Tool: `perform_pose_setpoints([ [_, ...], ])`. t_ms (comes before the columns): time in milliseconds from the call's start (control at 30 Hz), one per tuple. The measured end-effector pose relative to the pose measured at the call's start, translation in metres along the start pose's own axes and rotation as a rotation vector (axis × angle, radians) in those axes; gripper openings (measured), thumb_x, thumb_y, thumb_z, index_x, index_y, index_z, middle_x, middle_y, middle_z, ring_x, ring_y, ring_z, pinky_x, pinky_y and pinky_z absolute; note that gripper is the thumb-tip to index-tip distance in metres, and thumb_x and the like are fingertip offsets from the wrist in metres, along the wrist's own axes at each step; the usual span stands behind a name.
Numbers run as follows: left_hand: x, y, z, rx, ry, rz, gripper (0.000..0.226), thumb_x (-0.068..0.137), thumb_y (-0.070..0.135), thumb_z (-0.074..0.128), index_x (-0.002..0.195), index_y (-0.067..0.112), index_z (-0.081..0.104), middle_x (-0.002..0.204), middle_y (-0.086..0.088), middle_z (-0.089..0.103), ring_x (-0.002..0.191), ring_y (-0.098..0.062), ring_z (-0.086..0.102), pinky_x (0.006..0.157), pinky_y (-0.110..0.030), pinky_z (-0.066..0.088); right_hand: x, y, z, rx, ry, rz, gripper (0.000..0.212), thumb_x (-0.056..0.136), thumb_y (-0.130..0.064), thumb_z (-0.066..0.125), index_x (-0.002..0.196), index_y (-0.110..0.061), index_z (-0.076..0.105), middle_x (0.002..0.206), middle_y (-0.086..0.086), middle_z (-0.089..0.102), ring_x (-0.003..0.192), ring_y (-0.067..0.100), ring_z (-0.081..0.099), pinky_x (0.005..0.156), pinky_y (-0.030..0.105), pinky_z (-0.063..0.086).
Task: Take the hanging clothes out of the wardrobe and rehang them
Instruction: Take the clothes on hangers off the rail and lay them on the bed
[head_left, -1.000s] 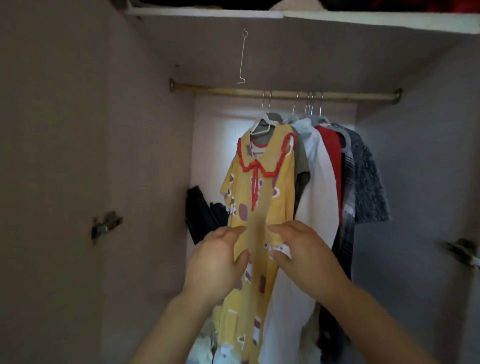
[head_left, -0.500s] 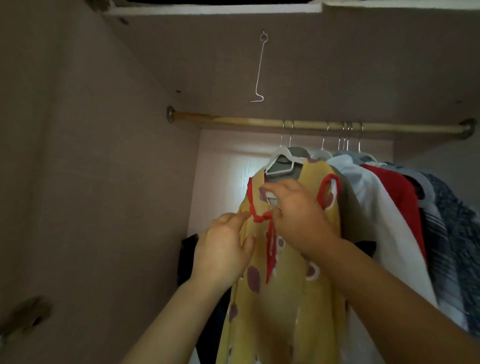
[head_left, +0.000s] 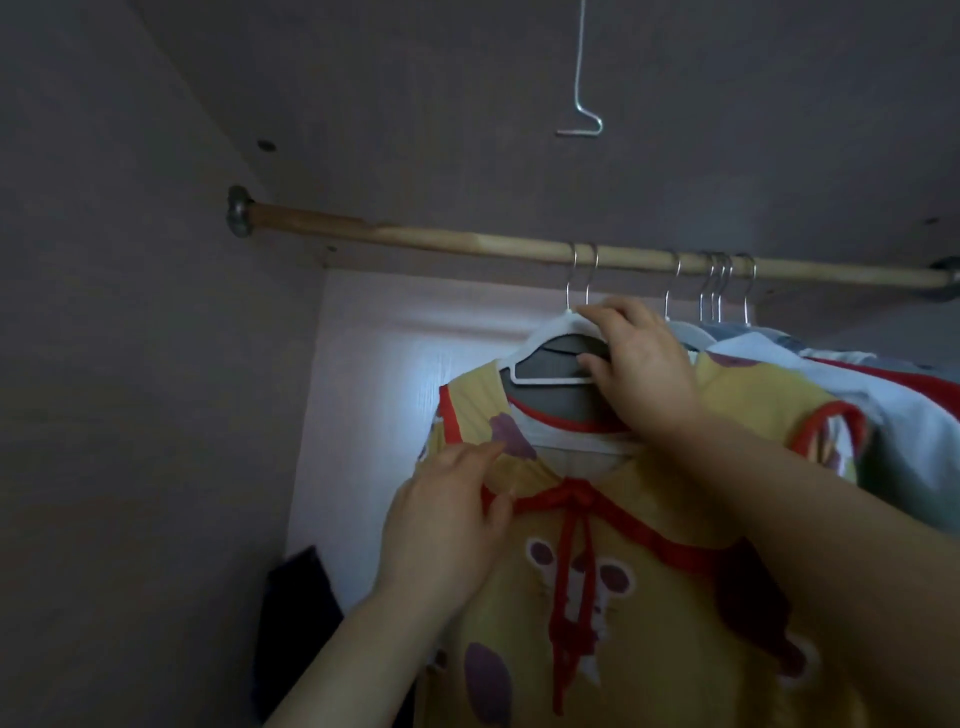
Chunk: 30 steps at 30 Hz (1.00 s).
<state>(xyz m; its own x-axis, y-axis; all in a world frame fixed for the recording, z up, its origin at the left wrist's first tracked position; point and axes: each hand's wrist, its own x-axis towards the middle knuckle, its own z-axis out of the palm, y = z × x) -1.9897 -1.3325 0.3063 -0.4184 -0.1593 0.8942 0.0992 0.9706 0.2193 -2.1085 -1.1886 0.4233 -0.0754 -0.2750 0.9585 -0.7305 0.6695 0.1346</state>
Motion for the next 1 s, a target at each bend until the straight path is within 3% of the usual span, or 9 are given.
perform_pose_setpoints([
  [133, 0.009, -0.007, 0.011, 0.003, -0.024, 0.012, 0.042, 0.092, 0.036, 0.049, 0.133, 0.038, 0.044, 0.130, 0.016, 0.049, 0.115, -0.004, 0.045, 0.080, -0.015, 0.029, 0.002, 0.020, 0.014, -0.038, 0.039, -0.002, 0.048, 0.080, -0.019, 0.070, 0.123, -0.007, 0.056, 0.121, 0.014, 0.054, 0.113, 0.034, 0.048, 0.096, 0.040, 0.037],
  [333, 0.022, -0.011, 0.019, 0.002, -0.005, 0.026, 0.042, 0.091, 0.035, 0.049, 0.133, 0.035, 0.044, 0.129, 0.015, 0.049, 0.116, -0.005, 0.045, 0.091, -0.018, 0.035, 0.012, 0.040, 0.028, -0.038, 0.164, -0.006, 0.035, 0.077, -0.014, 0.071, 0.110, -0.005, 0.066, 0.105, 0.016, 0.062, 0.099, 0.037, 0.054, 0.085, 0.035, 0.037],
  [533, 0.043, -0.009, 0.015, -0.003, 0.040, 0.113, 0.027, 0.085, 0.029, 0.052, 0.110, 0.038, 0.059, 0.107, 0.019, 0.057, 0.103, -0.006, 0.050, 0.088, -0.026, 0.043, 0.024, 0.042, 0.016, -0.119, 0.230, -0.079, 0.022, 0.079, -0.018, 0.069, 0.100, -0.010, 0.070, 0.094, 0.014, 0.064, 0.087, 0.038, 0.056, 0.072, 0.040, 0.046],
  [667, 0.059, 0.007, 0.004, 0.001, 0.222, 0.109, 0.041, 0.085, 0.030, 0.054, 0.126, 0.024, 0.056, 0.122, 0.003, 0.058, 0.114, -0.019, 0.051, 0.097, -0.034, 0.039, 0.030, 0.031, -0.012, -0.133, 0.262, -0.090, 0.023, 0.086, -0.025, 0.061, 0.106, -0.015, 0.068, 0.098, 0.013, 0.065, 0.092, 0.036, 0.058, 0.073, 0.040, 0.045],
  [800, 0.059, 0.028, -0.009, 0.003, 0.336, 0.108, 0.052, 0.081, 0.036, 0.049, 0.130, 0.017, 0.053, 0.125, -0.004, 0.056, 0.116, -0.025, 0.050, 0.098, -0.038, 0.039, 0.000, 0.017, -0.030, -0.113, 0.301, -0.156, 0.026, 0.084, -0.030, 0.056, 0.104, -0.018, 0.067, 0.088, 0.009, 0.066, 0.081, 0.033, 0.063, 0.062, 0.033, 0.048],
  [900, 0.051, 0.037, -0.009, 0.058, 0.306, 0.087, 0.052, 0.086, 0.035, 0.053, 0.134, 0.017, 0.048, 0.128, -0.006, 0.055, 0.119, -0.027, 0.048, 0.099, -0.039, 0.038, -0.034, 0.010, -0.036, -0.025, 0.264, -0.151, 0.028, 0.085, -0.032, 0.055, 0.106, -0.019, 0.068, 0.091, 0.007, 0.068, 0.082, 0.030, 0.064, 0.063, 0.031, 0.049],
  [1000, 0.029, 0.042, -0.005, 0.076, 0.267, 0.091, 0.049, 0.085, 0.039, 0.047, 0.130, 0.020, 0.053, 0.115, -0.004, 0.063, 0.105, -0.029, 0.058, 0.090, -0.040, 0.044, -0.069, 0.007, -0.044, 0.008, 0.247, -0.153, 0.033, 0.087, -0.037, 0.049, 0.109, -0.020, 0.068, 0.094, 0.002, 0.070, 0.084, 0.025, 0.065, 0.064, 0.025, 0.048],
])
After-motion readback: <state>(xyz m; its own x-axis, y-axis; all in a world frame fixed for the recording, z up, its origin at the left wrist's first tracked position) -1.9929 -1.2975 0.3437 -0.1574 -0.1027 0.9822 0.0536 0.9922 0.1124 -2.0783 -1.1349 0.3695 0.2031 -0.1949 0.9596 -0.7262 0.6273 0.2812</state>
